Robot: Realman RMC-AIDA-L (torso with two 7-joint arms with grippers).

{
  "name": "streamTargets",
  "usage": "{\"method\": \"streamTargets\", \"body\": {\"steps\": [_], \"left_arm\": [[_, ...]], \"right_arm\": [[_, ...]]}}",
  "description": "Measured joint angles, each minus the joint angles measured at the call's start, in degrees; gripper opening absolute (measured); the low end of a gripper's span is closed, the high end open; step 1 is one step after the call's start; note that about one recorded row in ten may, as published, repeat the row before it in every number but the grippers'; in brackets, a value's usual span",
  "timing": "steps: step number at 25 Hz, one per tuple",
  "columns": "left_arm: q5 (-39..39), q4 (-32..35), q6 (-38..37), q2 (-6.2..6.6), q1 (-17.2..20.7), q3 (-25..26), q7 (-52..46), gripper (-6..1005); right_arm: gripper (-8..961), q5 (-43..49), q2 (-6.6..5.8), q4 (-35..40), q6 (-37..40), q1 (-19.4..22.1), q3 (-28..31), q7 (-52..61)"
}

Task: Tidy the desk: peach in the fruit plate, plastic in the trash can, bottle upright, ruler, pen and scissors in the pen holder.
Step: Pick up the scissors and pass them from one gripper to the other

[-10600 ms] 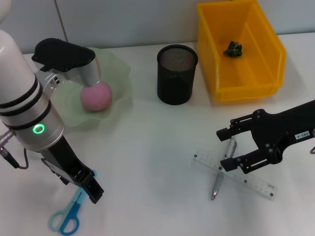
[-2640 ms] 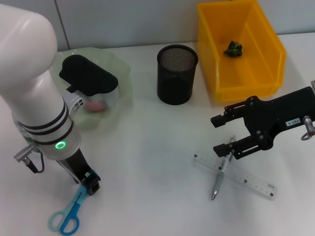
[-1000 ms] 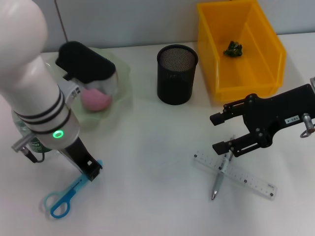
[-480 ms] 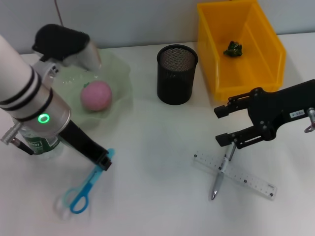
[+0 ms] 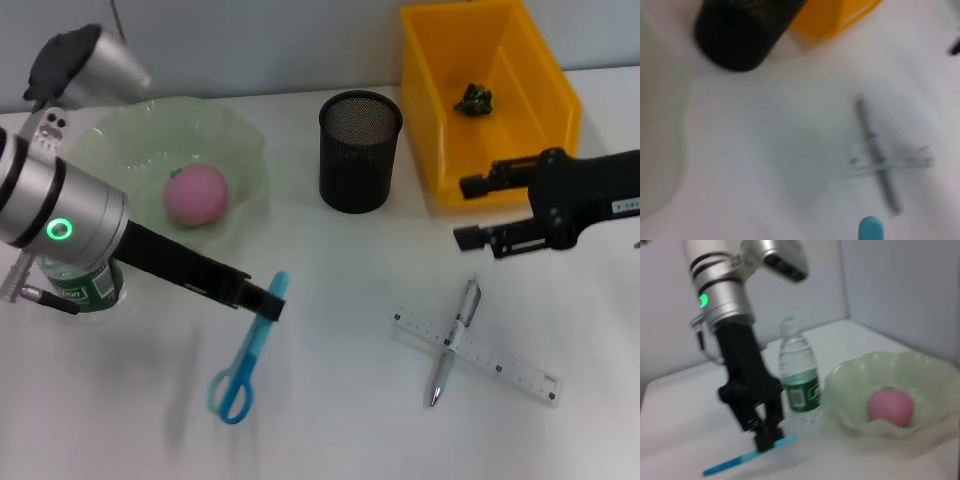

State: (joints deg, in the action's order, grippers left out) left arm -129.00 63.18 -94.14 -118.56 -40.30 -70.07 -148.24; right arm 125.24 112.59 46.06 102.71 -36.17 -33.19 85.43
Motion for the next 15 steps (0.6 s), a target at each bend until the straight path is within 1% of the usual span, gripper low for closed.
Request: {"method": "streamTargets", "body": {"steps": [1, 2, 5, 10, 11, 12, 13, 15], "left_arm": [[1.40, -0.81, 0.07, 0.00, 0.25, 0.91, 1.04, 226], [1.84, -1.15, 0.11, 0.00, 0.38, 1.29, 1.51, 226], [6.74, -4.63, 0.36, 0.00, 1.45, 4.31, 5.64, 228], [14.44, -9.69, 0.58, 0.05, 2.89, 6.86, 11.38, 230], [17.40, -12.12, 0.94, 0.02, 3.38, 7.12, 13.84, 231], [17.40, -12.12, 0.94, 0.02, 3.38, 7.12, 13.84, 231], [19.88, -14.49, 1.47, 0.02, 3.72, 7.21, 15.98, 232], [21.12, -15.49, 1.64, 0.04, 3.83, 7.24, 17.06, 233]], "right_arm": [[758, -0.01, 0.33, -0.01, -0.61, 0.28, 1.96, 0.00], [758, -0.01, 0.33, -0.01, -0.61, 0.28, 1.96, 0.00], [758, -0.41, 0.65, -0.07, -1.69, 0.86, 4.15, -0.23], [758, -3.83, 0.69, -0.88, -3.80, 2.29, 4.72, -0.26], [758, -4.62, 0.57, -1.30, -4.44, 2.70, 4.73, -0.32], [758, -4.62, 0.57, -1.30, -4.44, 2.70, 4.73, -0.32], [758, -4.79, 0.46, -1.52, -4.76, 2.83, 4.74, -0.35], [758, -5.15, 0.43, -1.77, -5.21, 3.15, 4.74, -0.41]]}}
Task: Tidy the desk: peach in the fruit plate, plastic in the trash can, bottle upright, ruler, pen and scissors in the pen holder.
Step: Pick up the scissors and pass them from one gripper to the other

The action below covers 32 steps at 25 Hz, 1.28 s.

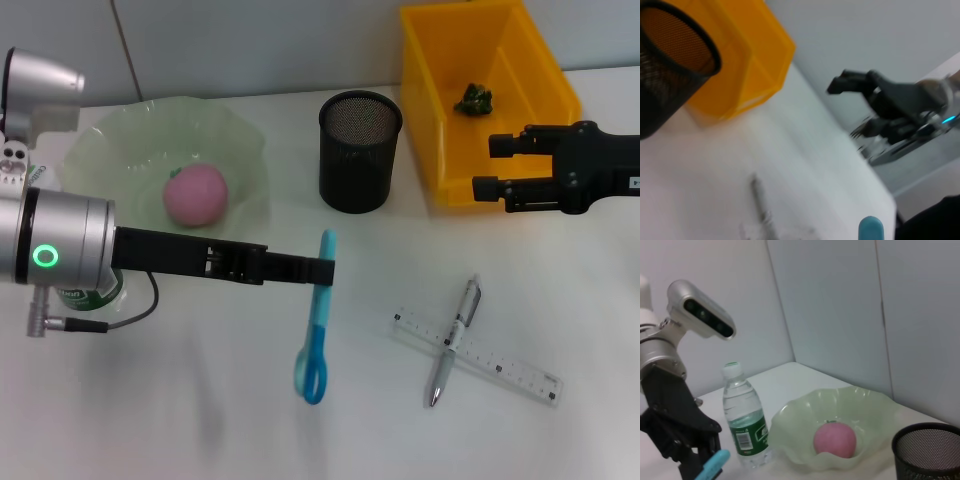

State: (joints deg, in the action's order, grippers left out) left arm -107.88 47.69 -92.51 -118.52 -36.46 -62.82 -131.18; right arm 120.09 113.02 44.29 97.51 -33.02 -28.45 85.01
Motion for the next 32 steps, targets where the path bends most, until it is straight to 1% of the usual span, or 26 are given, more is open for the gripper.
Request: {"method": "streamTargets", "body": {"steps": [1, 2, 4, 5, 6, 7, 8, 9, 13, 18, 22, 23, 25, 27, 28, 29, 31, 32], "left_arm": [[3.10, -2.18, 0.15, 0.04, 0.46, 0.06, 2.38, 234], [3.10, -2.18, 0.15, 0.04, 0.46, 0.06, 2.38, 234], [6.11, -3.52, 0.12, 0.05, 1.23, 0.09, 4.72, 235], [7.89, -4.09, 0.00, 0.02, 1.90, 0.08, 6.00, 236], [11.70, -4.85, -0.36, -0.09, 3.45, -0.18, 8.44, 236], [11.70, -4.85, -0.36, -0.09, 3.45, -0.18, 8.44, 237], [15.50, -5.09, -0.76, -0.19, 5.19, -0.71, 10.87, 237], [15.50, -5.09, -0.76, -0.19, 5.19, -0.71, 10.87, 238], [21.52, -5.25, -1.58, -0.29, 7.76, -3.14, 15.21, 240], [24.73, -6.80, -1.82, -0.40, 8.67, -4.96, 20.95, 242], [28.64, -9.49, -2.47, -0.47, 8.79, -6.09, 26.88, 244], [32.47, -12.00, -2.67, -0.53, 9.02, -6.95, 31.05, 245], [33.96, -13.06, -2.71, -0.54, 9.11, -7.28, 32.54, 246], [38.10, -16.09, -2.82, -0.58, 9.20, -8.18, 35.96, 247], [40.71, -18.04, -2.96, -0.58, 9.22, -8.86, 37.84, 247], [43.25, -19.76, -3.20, -0.58, 9.23, -9.61, 39.41, 248], [46.94, -22.13, -3.77, -0.57, 9.26, -10.76, 41.62, 249], [49.91, -23.88, -4.26, -0.57, 9.29, -11.81, 43.07, 249]], "right_arm": [[758, -0.50, 0.01, -0.10, -0.16, 0.27, 0.03, -0.13], [758, -1.29, 0.06, -0.31, -0.39, 0.62, 0.06, -0.56], [758, -2.40, 0.14, -0.59, -0.76, 1.04, 0.09, -1.30], [758, -3.17, 0.17, -0.84, -1.08, 1.33, 0.12, -1.88], [758, -4.53, 0.19, -1.50, -1.85, 1.75, 0.12, -2.85], [758, -4.53, 0.19, -1.50, -1.85, 1.75, 0.12, -2.85], [758, -4.92, 0.18, -1.88, -2.13, 1.82, 0.10, -3.22], [758, -5.39, 0.12, -2.57, -2.53, 1.82, 0.07, -3.86], [757, -5.47, -0.24, -4.07, -3.52, 1.41, -0.28, -4.70], [757, -5.49, -0.20, -4.17, -3.85, 0.79, -0.47, -5.09], [757, -5.54, 0.61, -4.29, -4.11, 0.72, -0.02, -6.50], [757, -5.86, 0.95, -4.36, -4.26, 0.82, 0.01, -7.04], [757, -6.83, 1.62, -4.50, -4.52, 1.17, 0.04, -8.47], [757, -8.16, 2.16, -4.86, -4.58, 1.66, 0.05, -10.16], [757, -9.36, 2.63, -5.35, -4.62, 2.18, 0.07, -11.87], [757, -9.36, 2.63, -5.35, -4.62, 2.18, 0.07, -11.87], [757, -10.40, 3.25, -5.57, -4.64, 2.82, 0.08, -13.98], [757, -11.55, 3.92, -5.76, -4.68, 3.52, 0.13, -16.16]]}}
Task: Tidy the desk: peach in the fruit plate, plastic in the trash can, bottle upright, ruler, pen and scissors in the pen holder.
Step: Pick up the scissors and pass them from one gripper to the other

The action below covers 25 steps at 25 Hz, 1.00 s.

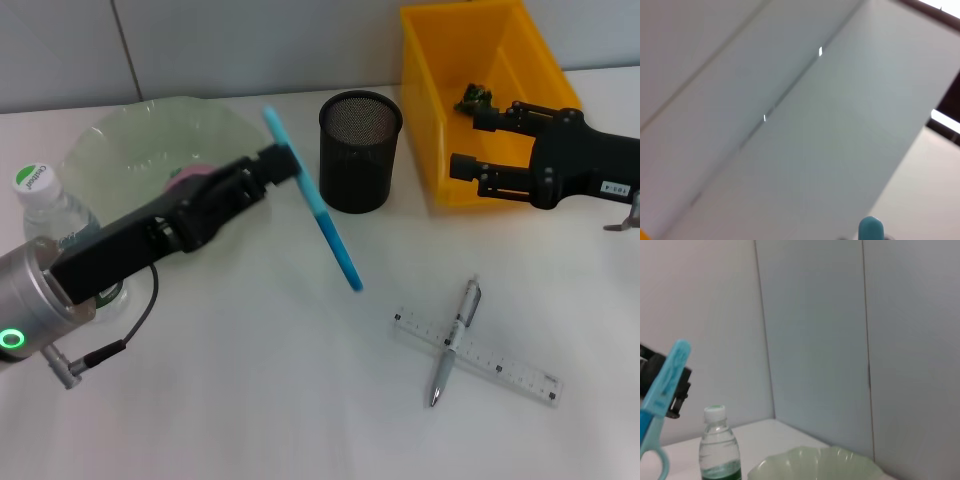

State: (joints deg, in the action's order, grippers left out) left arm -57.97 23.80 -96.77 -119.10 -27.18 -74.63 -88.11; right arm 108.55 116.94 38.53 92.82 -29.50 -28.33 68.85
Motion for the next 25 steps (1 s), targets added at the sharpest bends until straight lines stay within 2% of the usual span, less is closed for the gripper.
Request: {"method": "streamTargets", "body": {"steps": [2, 4, 6, 12, 14, 15, 19, 21, 25], "left_arm": [[1.89, -1.20, -0.34, -0.01, 0.03, -0.82, 0.82, 250], [10.59, -4.50, -1.69, -0.07, 0.34, -5.62, 3.42, 251], [15.49, -5.29, -2.12, -0.07, 0.86, -9.01, 4.30, 252], [32.63, -5.07, -2.35, -0.09, 2.73, -22.16, 7.20, 256], [34.28, -5.06, -2.35, -0.09, 2.77, -23.59, 7.38, 257], [38.75, -4.66, -2.17, -0.08, 2.79, -27.41, 7.75, 257], [42.74, -3.82, -1.74, -0.09, 2.84, -30.59, 8.14, 259], [47.38, -3.18, -1.44, -0.09, 2.87, -34.11, 8.53, 260], [49.70, -2.95, -1.24, -0.08, 2.87, -35.49, 8.55, 262]], "right_arm": [[757, -0.82, 0.32, -0.27, -0.02, 0.39, 0.01, -1.61], [757, -1.89, 0.77, -1.22, -0.03, 0.89, 0.01, -4.33], [757, -2.71, 1.06, -2.50, 0.02, 1.16, 0.00, -7.15], [757, -6.88, 1.47, -8.86, 1.84, 1.87, -0.09, -19.84], [757, -8.27, 1.77, -10.35, 2.62, 2.28, -0.20, -23.36], [757, -8.89, 1.95, -11.32, 3.18, 2.47, -0.20, -25.58], [757, -11.05, 2.13, -15.44, 4.51, 2.56, -0.52, -32.39], [757, -11.44, 2.14, -17.88, 4.84, 2.10, -0.60, -35.96], [757, -11.46, 2.24, -22.82, 5.71, 0.51, -0.62, -42.65]]}}
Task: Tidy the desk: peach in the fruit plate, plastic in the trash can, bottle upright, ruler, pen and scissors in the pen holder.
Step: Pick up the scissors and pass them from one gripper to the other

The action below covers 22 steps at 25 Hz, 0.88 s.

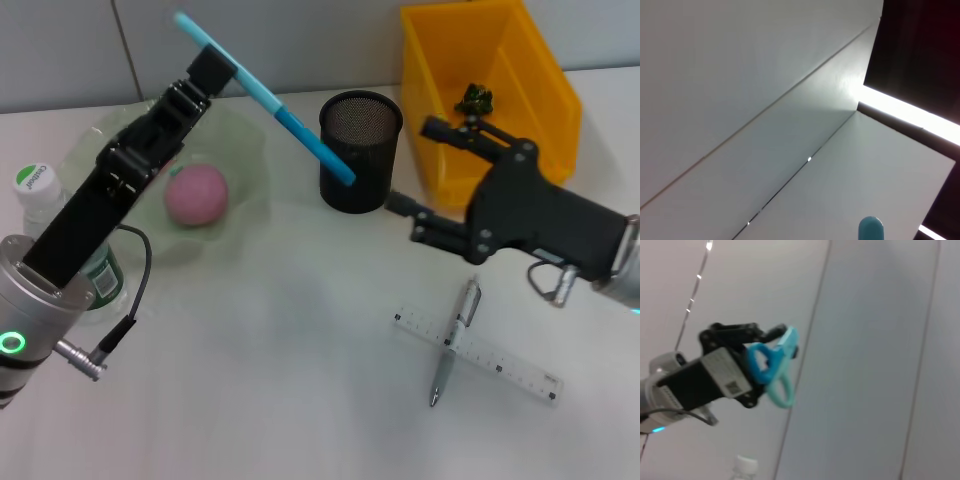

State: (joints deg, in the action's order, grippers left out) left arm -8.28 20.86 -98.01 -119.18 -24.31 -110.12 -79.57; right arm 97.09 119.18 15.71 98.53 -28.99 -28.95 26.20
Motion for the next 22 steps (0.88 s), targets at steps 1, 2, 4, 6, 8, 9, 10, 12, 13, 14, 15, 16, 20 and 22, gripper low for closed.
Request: {"method": "streamTargets", "body": {"steps": [1, 2, 4, 6, 8, 9, 10, 12, 13, 14, 15, 16, 20, 22], "left_arm": [[3.19, 0.51, 0.49, 0.00, 0.07, -2.28, 0.01, 263], [5.81, 0.82, 0.84, 0.00, 0.14, -4.04, 0.02, 263], [8.02, 1.13, 1.22, -0.01, 0.20, -5.53, 0.03, 264], [10.28, 1.46, 1.55, 0.00, 0.31, -7.04, 0.03, 265], [11.24, 1.61, 1.61, 0.00, 0.40, -7.62, 0.03, 266], [11.24, 1.61, 1.61, 0.00, 0.40, -7.62, 0.03, 267], [12.07, 2.10, 1.66, 0.00, 0.67, -8.07, 0.03, 267], [12.13, 2.57, 1.69, 0.00, 0.79, -8.12, 0.03, 268], [12.13, 2.57, 1.69, 0.00, 0.79, -8.12, 0.03, 269], [12.13, 2.57, 1.69, 0.00, 0.79, -8.12, 0.03, 269], [12.13, 2.57, 1.69, 0.00, 0.79, -8.12, 0.03, 270], [12.23, 3.22, 1.79, 0.00, 0.84, -8.32, 0.04, 270], [12.32, 3.59, 2.17, 0.00, 0.85, -8.42, 0.10, 272], [13.11, 4.29, 2.93, 0.00, 0.85, -8.70, 0.27, 273]], "right_arm": [[757, 0.00, 0.02, -1.18, 0.18, -0.35, 0.07, -1.37], [757, -0.01, 0.05, -2.47, 0.36, -0.72, 0.16, -3.03], [757, -0.17, 0.08, -4.66, 0.93, -1.21, 0.38, -5.99], [757, -0.54, 0.15, -6.91, 2.28, -1.45, 0.49, -9.25], [757, -0.56, 0.19, -7.60, 2.71, -1.57, 0.53, -10.10], [757, -0.58, 0.21, -8.27, 3.09, -1.75, 0.56, -10.84], [757, -0.58, 0.23, -8.67, 3.29, -1.86, 0.57, -11.21], [757, -0.60, 0.28, -9.27, 3.76, -2.09, 0.60, -11.64], [757, -0.68, 0.30, -9.50, 4.12, -2.25, 0.60, -11.80], [757, -0.85, 0.32, -9.85, 4.53, -2.43, 0.60, -12.30], [757, -0.98, 0.33, -10.11, 4.80, -2.56, 0.60, -12.67], [757, -1.13, 0.34, -10.50, 5.30, -2.73, 0.60, -13.47], [757, -1.27, 0.35, -11.31, 6.66, -3.45, 0.38, -15.01], [757, -1.28, 0.39, -11.60, 6.98, -3.83, 0.28, -15.44]]}}
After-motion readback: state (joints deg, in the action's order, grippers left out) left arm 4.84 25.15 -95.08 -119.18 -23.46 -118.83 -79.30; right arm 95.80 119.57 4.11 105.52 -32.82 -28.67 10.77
